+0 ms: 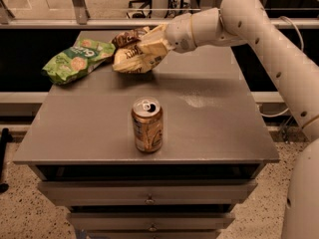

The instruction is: Move brown chip bag near green rice chip bag

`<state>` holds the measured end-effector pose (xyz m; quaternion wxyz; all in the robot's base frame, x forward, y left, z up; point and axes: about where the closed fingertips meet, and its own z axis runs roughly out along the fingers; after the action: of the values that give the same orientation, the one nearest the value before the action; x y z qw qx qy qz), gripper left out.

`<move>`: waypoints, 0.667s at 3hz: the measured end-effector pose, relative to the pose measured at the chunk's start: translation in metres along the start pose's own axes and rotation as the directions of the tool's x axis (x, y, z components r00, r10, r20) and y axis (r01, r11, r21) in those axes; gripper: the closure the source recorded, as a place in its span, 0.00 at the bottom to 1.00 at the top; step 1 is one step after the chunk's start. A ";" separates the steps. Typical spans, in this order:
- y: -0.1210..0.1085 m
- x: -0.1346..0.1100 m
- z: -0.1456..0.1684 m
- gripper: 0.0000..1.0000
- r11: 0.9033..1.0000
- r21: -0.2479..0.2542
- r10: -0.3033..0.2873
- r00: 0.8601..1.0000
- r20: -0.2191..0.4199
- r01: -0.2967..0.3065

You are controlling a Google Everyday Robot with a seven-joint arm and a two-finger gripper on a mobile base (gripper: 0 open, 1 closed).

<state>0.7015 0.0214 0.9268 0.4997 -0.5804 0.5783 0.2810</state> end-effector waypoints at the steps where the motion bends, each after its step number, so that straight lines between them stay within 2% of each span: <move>1: 0.006 0.002 0.009 0.64 1.000 -0.015 0.013 1.000 0.006 -0.013; 2: 0.010 0.003 0.015 0.41 1.000 -0.024 0.020 1.000 0.006 -0.020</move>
Offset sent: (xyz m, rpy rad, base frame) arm -0.0065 0.0139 -0.0122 0.0082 0.0357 0.0118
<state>0.6962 0.0357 0.9169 0.4919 -0.5794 0.5791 0.2949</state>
